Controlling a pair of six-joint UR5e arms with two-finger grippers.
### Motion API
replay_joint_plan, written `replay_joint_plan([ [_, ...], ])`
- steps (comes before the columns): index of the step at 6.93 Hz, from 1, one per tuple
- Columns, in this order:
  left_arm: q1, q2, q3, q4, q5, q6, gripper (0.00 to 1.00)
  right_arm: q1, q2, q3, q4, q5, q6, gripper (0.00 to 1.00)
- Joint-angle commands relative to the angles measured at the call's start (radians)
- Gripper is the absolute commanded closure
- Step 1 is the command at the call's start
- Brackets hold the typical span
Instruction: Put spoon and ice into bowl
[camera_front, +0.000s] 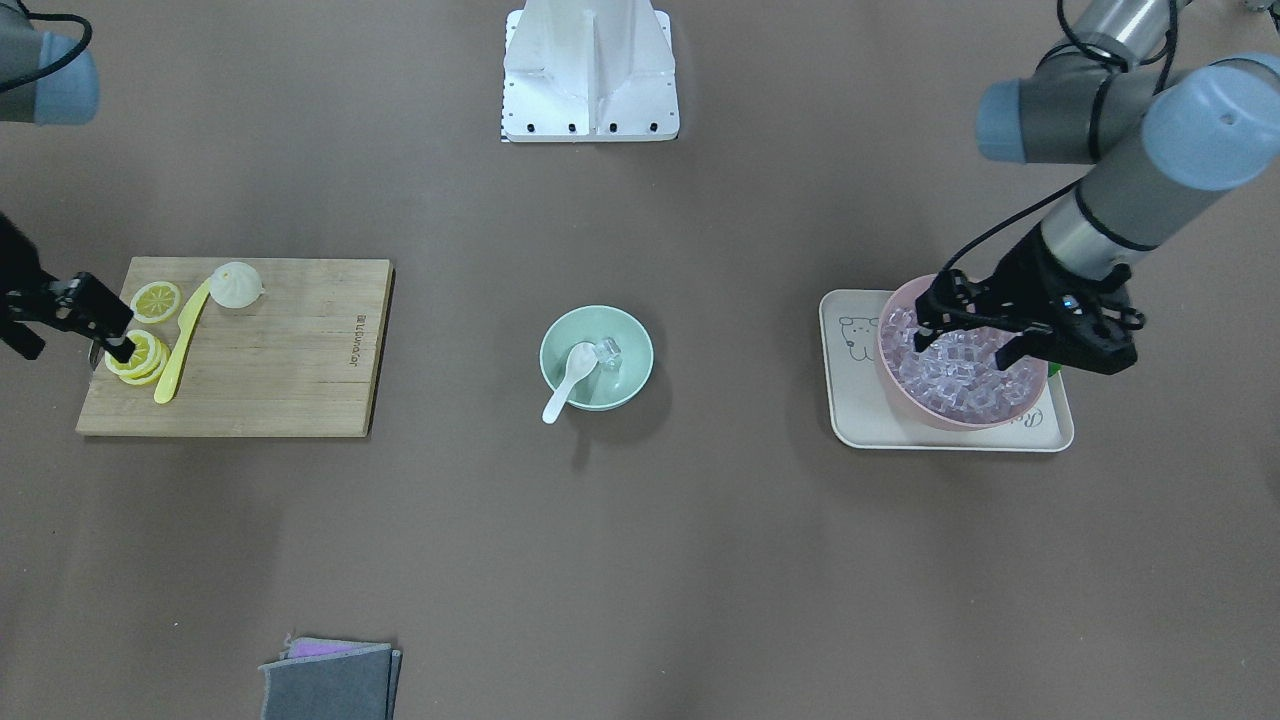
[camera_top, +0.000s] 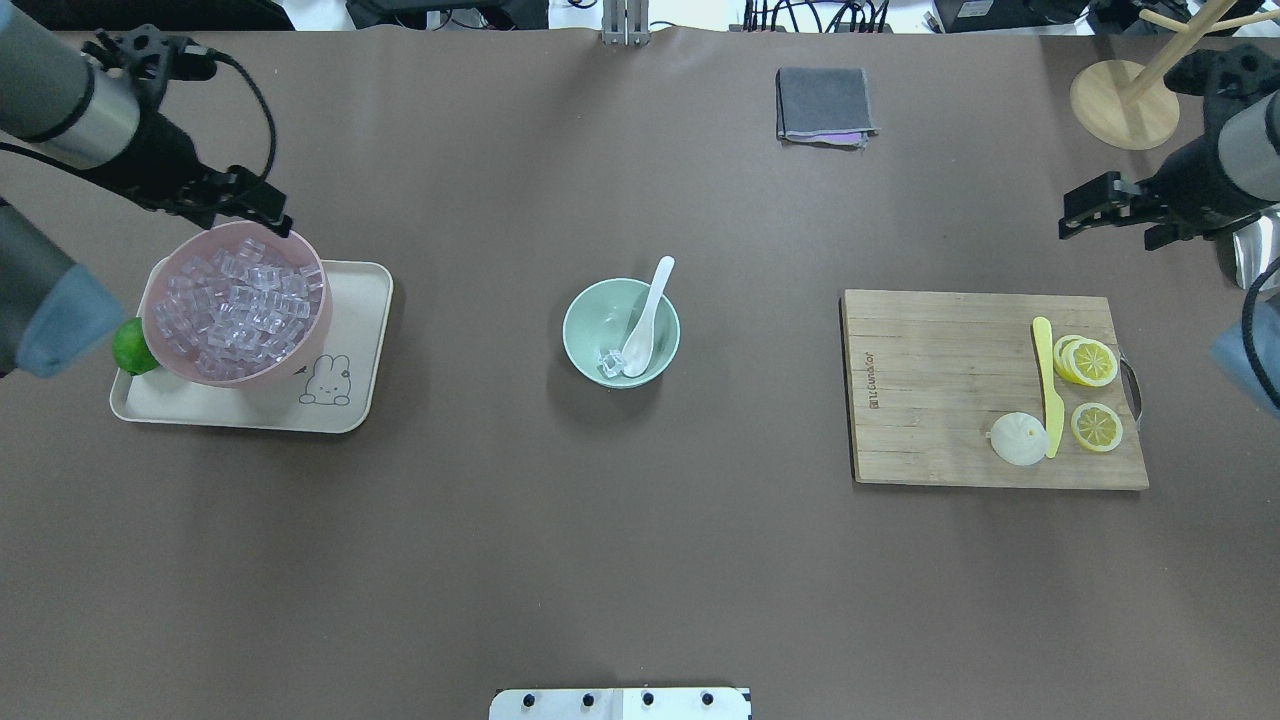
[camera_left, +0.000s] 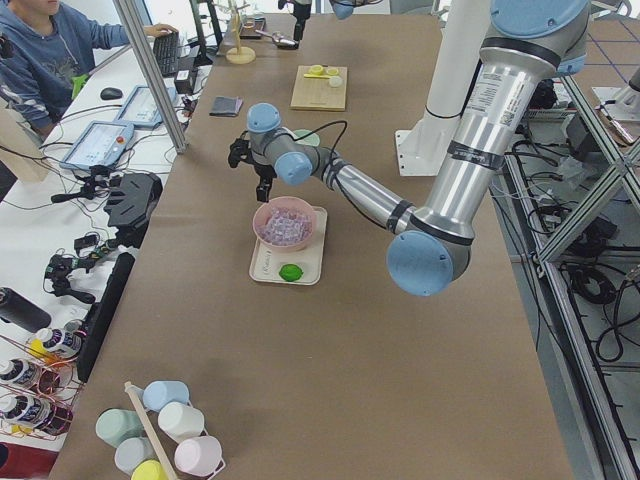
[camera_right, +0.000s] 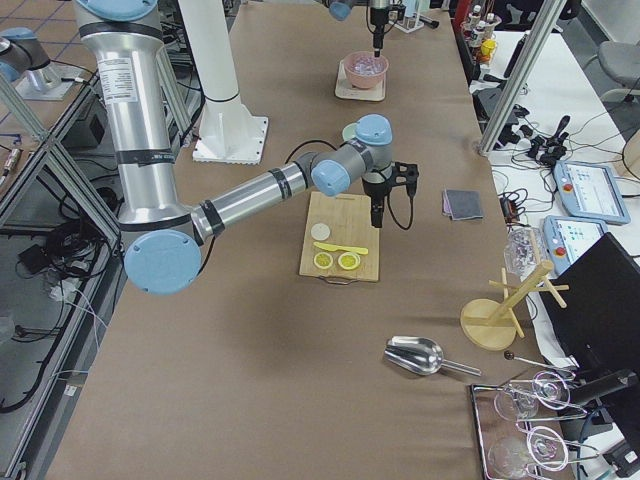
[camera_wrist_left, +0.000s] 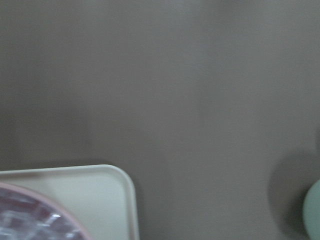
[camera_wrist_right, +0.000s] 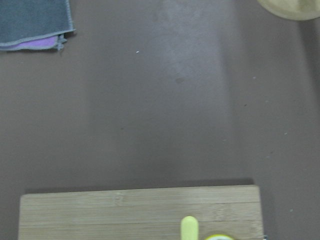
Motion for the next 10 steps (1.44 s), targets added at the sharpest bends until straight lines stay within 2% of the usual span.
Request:
replay_joint_plan([
  [1, -0.169, 0.182, -0.053, 0.079, -0.004, 0.384, 0.01, 0.151, -0.046, -0.066, -0.005, 0.086, -0.255, 0.0],
  [3, -0.26, 0.314, -0.056, 0.072, -0.006, 0.527, 0.01, 0.246, -0.061, -0.141, -0.005, 0.101, -0.456, 0.0],
  [4, -0.266, 0.373, -0.053, 0.081, -0.004, 0.528, 0.01, 0.284, -0.067, -0.172, -0.007, 0.112, -0.567, 0.0],
  [6, -0.356, 0.387, -0.042, 0.163, -0.041, 0.523, 0.01, 0.351, -0.073, -0.262, -0.004, 0.111, -0.767, 0.0],
  [8, -0.402, 0.378, -0.051, 0.224, -0.046, 0.528, 0.01, 0.363, -0.073, -0.287, -0.001, 0.112, -0.786, 0.0],
  [10, -0.403, 0.385, -0.046, 0.225, -0.047, 0.523, 0.01, 0.363, -0.073, -0.295, 0.002, 0.112, -0.786, 0.0],
])
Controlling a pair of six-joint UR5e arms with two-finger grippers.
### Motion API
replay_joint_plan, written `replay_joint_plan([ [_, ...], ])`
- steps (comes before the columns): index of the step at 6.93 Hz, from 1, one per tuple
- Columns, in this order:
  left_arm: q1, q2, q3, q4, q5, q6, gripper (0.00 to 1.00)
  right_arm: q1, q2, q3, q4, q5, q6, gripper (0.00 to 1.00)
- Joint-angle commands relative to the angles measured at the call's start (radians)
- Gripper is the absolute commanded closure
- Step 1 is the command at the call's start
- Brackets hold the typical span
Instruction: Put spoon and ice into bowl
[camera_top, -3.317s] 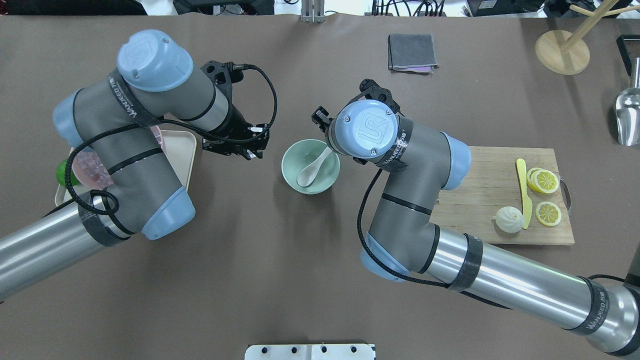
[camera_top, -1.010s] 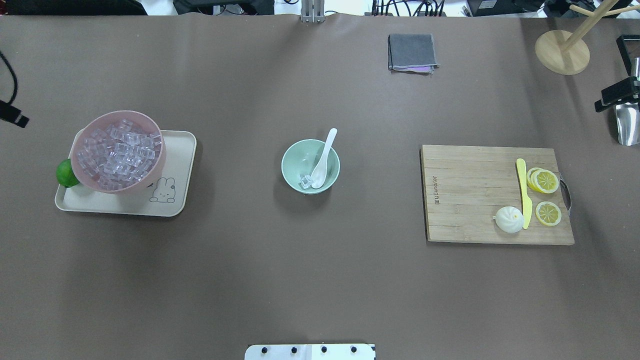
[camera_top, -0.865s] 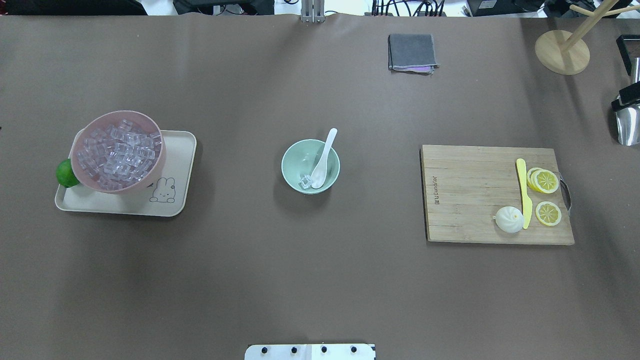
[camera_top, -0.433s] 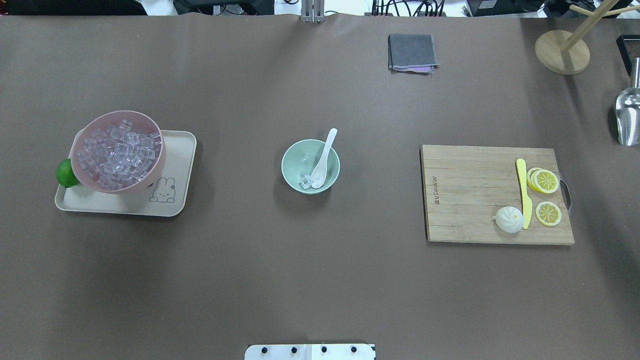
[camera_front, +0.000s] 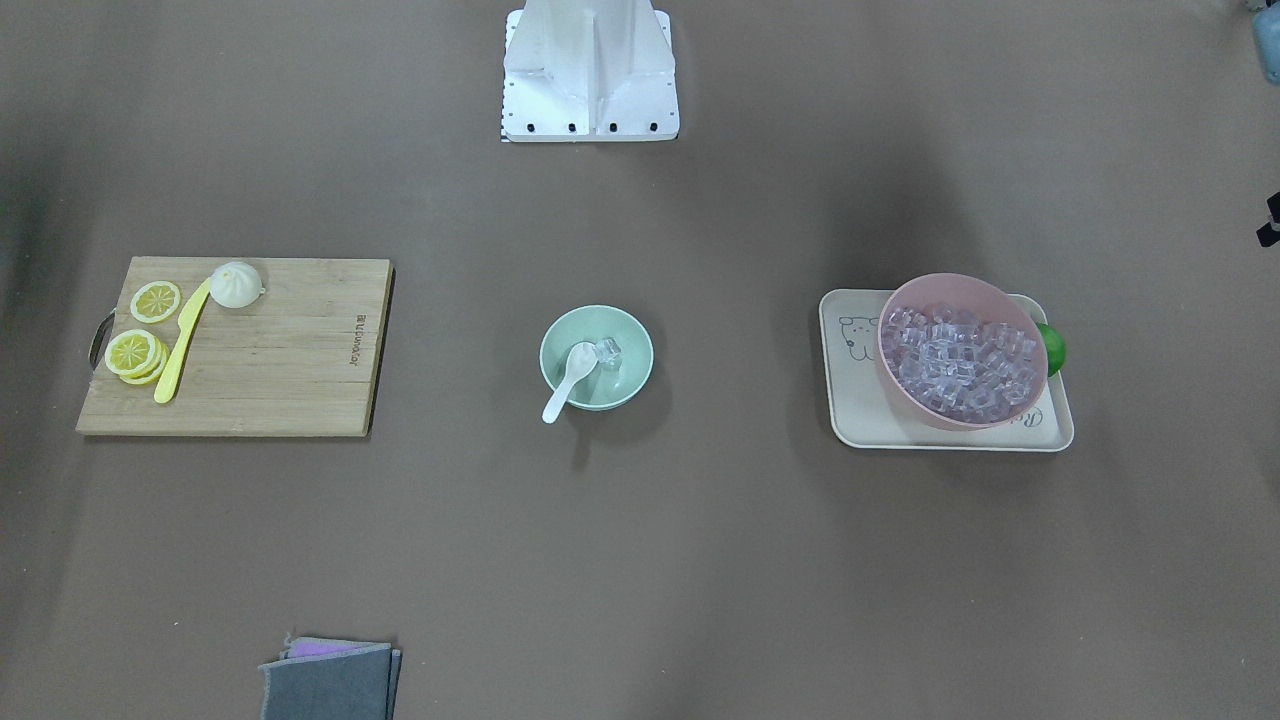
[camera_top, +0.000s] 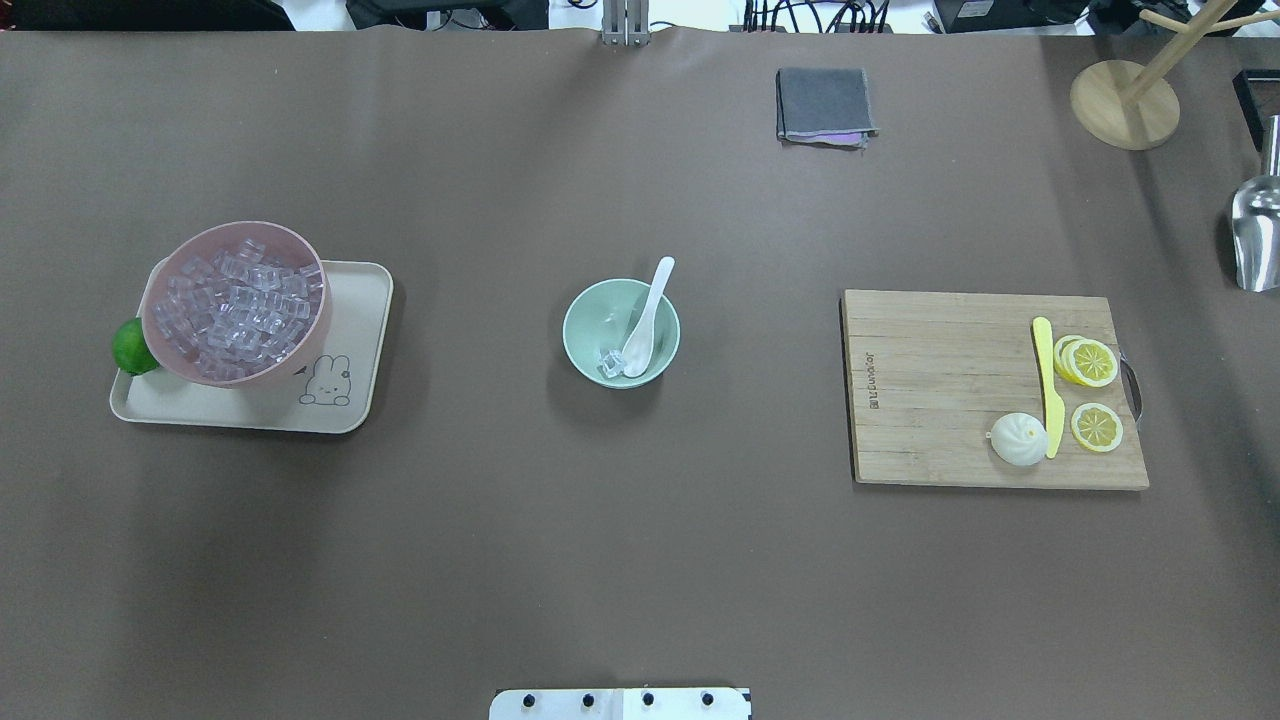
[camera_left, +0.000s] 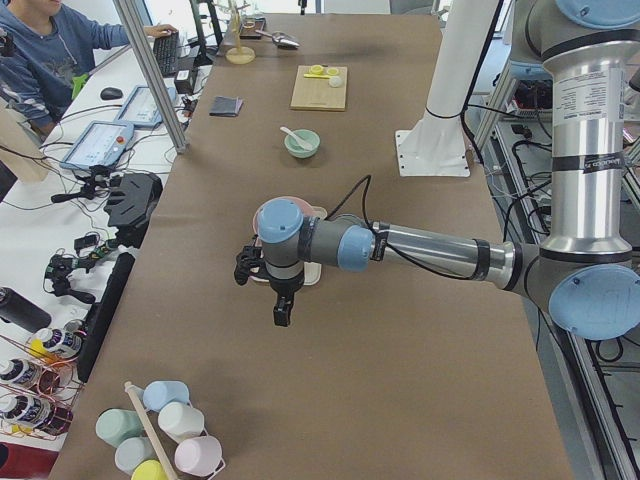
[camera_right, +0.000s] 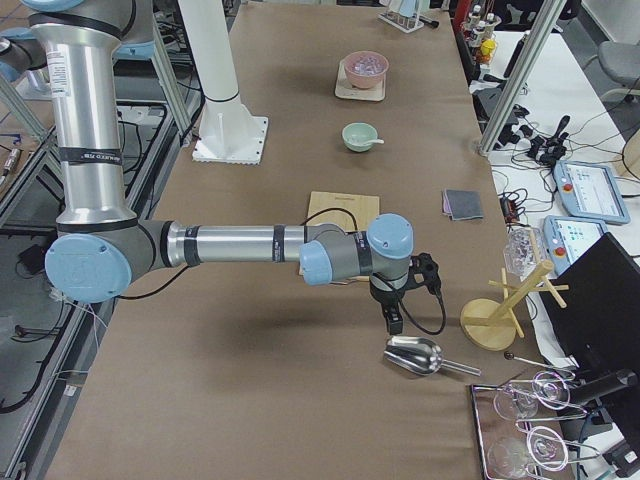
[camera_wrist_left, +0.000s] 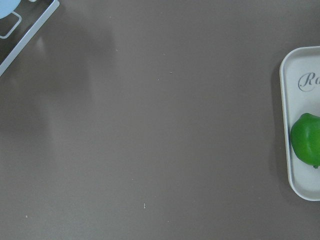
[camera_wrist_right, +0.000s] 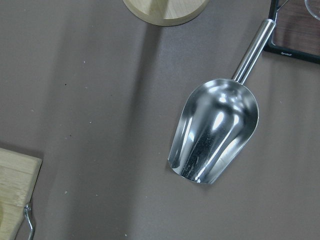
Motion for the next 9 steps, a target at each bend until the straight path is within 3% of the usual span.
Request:
replay_joint_plan([
  [1, -0.005, 0.009, -0.008, 0.006, -0.003, -0.001, 0.01, 0.001, -0.002, -0.005, 0.002, 0.014, -0.003, 0.0],
  [9, -0.002, 0.008, 0.012, 0.001, 0.008, 0.004, 0.01, 0.001, -0.005, -0.006, 0.005, 0.034, 0.0, 0.0],
])
